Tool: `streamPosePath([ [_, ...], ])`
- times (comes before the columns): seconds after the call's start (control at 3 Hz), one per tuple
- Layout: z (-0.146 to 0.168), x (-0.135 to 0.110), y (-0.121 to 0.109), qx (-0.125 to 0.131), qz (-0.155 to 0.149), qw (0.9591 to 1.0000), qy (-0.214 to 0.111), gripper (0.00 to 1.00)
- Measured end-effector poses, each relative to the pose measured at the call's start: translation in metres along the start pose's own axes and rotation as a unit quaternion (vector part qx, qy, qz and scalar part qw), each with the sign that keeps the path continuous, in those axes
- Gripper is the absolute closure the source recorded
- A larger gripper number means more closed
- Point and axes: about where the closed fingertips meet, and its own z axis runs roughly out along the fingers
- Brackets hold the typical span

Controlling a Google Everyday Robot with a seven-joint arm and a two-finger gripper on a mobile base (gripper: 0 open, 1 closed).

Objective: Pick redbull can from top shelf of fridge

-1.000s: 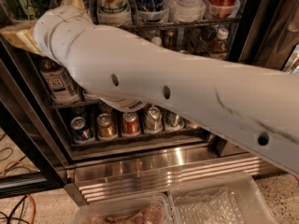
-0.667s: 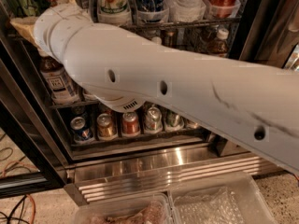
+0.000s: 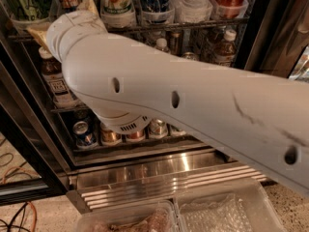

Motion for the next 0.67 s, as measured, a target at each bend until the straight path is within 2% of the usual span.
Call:
streamPosePath([
  [0.33, -0.0061, 0.0003, -0.0118, 0.032, 0.005, 0.9994, 0.01, 0.23],
  [0.67, -0.0006, -0.0048, -0.0145, 0.044, 0.013, 0.9989, 0.005, 0.28],
])
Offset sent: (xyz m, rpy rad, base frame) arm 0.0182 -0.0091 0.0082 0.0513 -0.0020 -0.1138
